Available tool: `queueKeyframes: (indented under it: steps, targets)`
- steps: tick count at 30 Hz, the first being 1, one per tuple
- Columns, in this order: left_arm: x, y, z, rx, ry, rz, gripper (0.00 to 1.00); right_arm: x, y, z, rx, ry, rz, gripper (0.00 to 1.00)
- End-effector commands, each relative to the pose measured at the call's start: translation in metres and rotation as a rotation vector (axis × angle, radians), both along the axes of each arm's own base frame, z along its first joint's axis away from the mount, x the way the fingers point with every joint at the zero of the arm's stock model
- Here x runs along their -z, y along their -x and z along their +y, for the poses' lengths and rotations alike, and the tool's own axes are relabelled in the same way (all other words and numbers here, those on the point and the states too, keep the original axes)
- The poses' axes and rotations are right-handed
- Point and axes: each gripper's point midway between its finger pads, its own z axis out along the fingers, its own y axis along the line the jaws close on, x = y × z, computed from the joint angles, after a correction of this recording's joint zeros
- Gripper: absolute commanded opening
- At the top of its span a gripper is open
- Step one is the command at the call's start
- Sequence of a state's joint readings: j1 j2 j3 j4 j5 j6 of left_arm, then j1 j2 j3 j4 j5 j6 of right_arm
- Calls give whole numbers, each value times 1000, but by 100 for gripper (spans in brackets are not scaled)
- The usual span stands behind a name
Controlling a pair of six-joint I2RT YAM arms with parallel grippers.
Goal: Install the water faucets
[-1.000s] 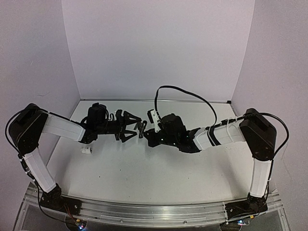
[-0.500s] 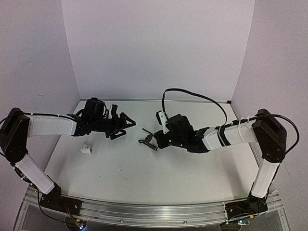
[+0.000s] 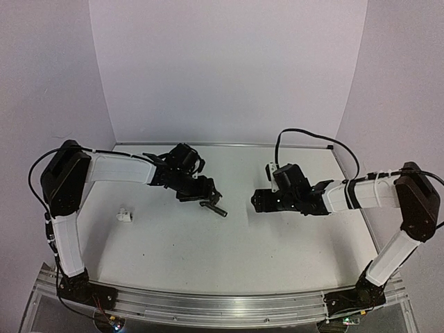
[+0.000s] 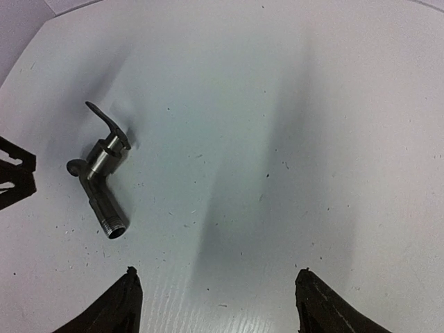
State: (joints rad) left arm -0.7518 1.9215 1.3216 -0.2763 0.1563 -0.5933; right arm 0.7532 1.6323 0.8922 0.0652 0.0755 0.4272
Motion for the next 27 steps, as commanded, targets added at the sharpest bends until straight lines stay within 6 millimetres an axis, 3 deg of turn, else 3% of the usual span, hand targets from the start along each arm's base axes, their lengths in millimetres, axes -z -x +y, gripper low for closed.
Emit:
queueKeyframes:
  steps: [1,8,17,21,24,27]
  targets:
    - [4,-31,-6,0,-107,-89,75,-19,8,4,-26,-47,-5,78]
    - [43,-47,-11,51,-280,-117,63,-22,12,0,-47,-17,-9,78]
    - [55,-37,-30,129,-273,-104,47,-8,13,9,-80,-19,31,77]
    - [44,-34,-28,134,-262,-116,29,-8,10,22,-95,-59,62,77]
    - [27,-33,-27,162,-253,-165,4,-9,7,29,-88,-106,94,78]
    - [9,-25,-27,226,-215,-230,0,-17,4,35,-82,-191,143,78]
